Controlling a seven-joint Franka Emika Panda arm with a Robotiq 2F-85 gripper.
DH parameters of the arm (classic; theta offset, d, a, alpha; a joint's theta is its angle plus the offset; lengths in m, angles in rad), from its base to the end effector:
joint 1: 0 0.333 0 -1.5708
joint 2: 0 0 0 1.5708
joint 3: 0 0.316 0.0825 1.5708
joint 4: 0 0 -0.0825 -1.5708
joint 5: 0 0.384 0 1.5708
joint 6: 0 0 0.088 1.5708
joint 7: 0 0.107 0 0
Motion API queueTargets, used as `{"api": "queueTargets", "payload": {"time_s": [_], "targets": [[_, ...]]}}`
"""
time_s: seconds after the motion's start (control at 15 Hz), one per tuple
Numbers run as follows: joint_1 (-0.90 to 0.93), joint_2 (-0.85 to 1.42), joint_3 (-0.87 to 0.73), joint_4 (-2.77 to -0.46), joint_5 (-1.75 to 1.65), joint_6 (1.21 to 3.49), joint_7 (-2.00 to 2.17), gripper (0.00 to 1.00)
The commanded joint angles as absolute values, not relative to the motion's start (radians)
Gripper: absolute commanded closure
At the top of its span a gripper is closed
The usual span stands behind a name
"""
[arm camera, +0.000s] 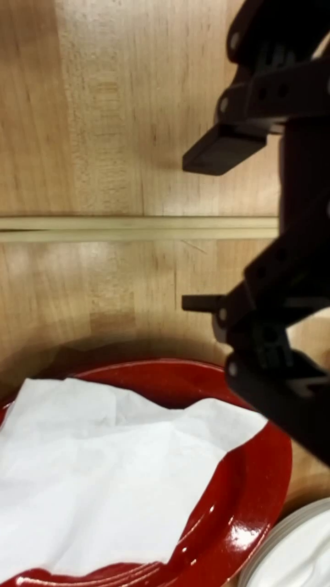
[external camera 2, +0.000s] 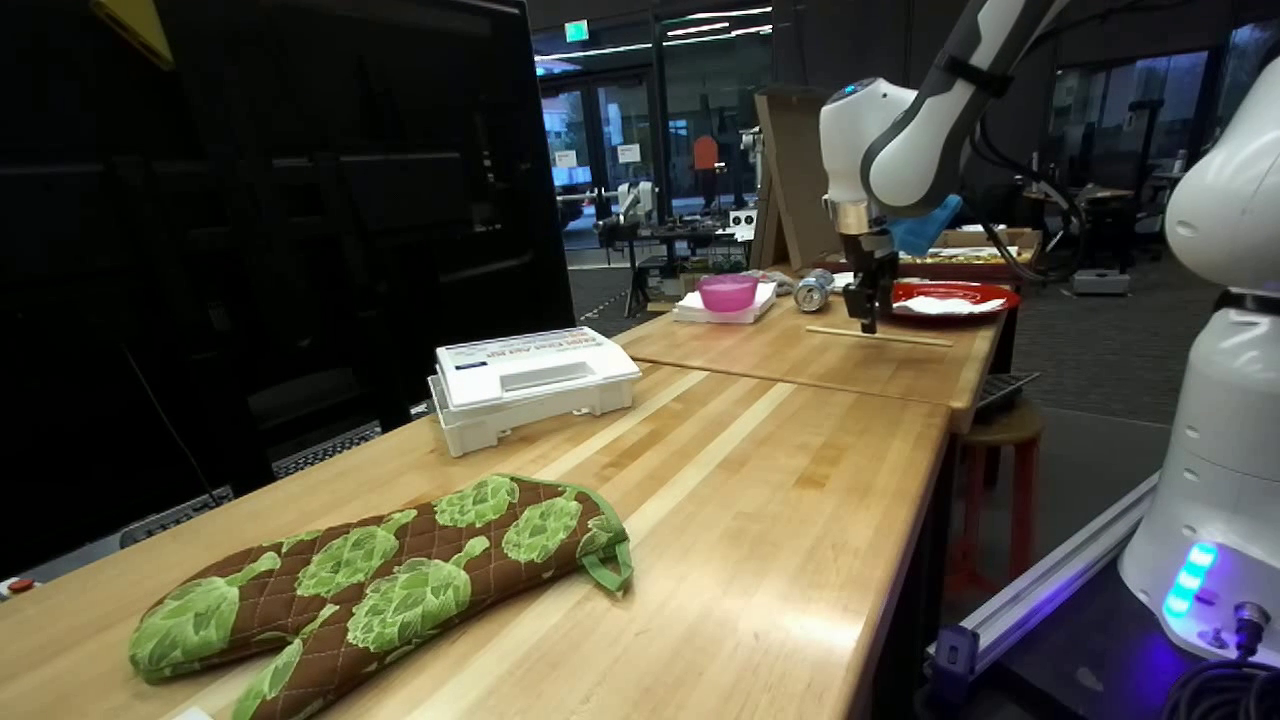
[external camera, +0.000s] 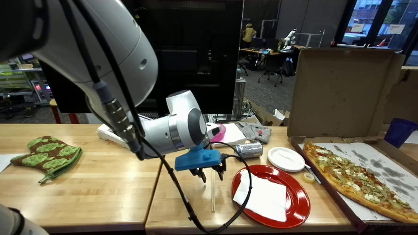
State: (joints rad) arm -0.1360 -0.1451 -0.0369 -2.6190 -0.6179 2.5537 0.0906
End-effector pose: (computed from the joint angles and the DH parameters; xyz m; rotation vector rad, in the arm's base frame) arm 0.4277 -0.0662 0.3059 2.7629 0.3365 0.0888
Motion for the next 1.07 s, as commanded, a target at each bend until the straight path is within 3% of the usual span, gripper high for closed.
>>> {"api": "queueTargets", "payload": {"time_s": [0.0,1.0], "targets": [[-0.138,-0.175,-0.049,-2.628,-0.608,2.571,0.104,0.03],[-0.198,-0.078,-0.154,-2.496,-0.423,2.574,0.009,0.0]]}}
